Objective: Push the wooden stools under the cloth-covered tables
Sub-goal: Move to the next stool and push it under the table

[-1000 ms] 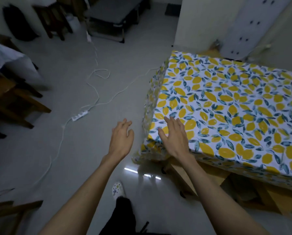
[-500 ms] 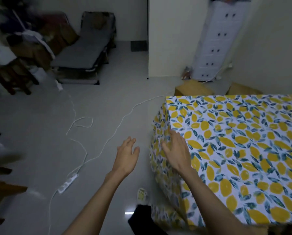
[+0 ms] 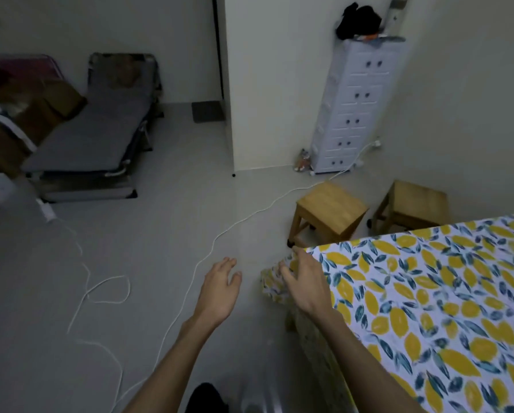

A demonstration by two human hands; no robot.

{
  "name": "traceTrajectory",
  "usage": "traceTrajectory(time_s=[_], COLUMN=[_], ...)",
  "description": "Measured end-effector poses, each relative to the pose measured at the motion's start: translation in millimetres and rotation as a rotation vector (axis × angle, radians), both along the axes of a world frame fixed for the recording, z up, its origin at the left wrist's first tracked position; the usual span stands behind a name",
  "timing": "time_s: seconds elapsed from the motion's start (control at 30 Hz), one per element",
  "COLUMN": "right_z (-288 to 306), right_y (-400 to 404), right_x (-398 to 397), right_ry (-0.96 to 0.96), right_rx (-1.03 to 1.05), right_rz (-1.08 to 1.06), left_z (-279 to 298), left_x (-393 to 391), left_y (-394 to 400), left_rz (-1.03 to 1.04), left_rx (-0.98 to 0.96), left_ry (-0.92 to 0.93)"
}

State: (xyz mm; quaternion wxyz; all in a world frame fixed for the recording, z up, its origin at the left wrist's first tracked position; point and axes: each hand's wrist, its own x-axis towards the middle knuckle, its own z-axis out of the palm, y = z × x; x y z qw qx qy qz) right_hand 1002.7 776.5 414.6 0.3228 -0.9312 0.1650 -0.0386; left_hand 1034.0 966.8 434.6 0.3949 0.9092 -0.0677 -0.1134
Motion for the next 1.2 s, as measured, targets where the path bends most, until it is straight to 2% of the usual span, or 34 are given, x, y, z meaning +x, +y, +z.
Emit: traceTrajectory(time_s=[0.2,0.5,0.83,1.0,1.2], right_z=[-10.9,11.8,-4.8,5.5,3.3], right_y=[-1.0,-35.4,-181.9,-261.9,-345.5], right_x=[139.3,300.0,447.0,508.5,563.5], right_ry=[-0.035,-0.051,-0.067,-0.029,0.017], right_rx=[0.038,0.009,0.054,-0.002,-0.024], right_rz=[-0.167,-0.459,-0.743,-0.821,-0.963], left_z=[-7.3,10.6,5.9,9.7,2.5], left_x=[152.6,372.1,568.0,646.3,717.9], left_y=[-14.1,-59.8,-234.2,-324.3,-435.1], left_rz=[-0.164,-0.446,-0.712,-0.800,-0.945], left_rx=[-0.069,-0.027,-0.044,-0.038,-0.018], left_ry=[0.021,0.001,-0.043,-0.078,-0.030])
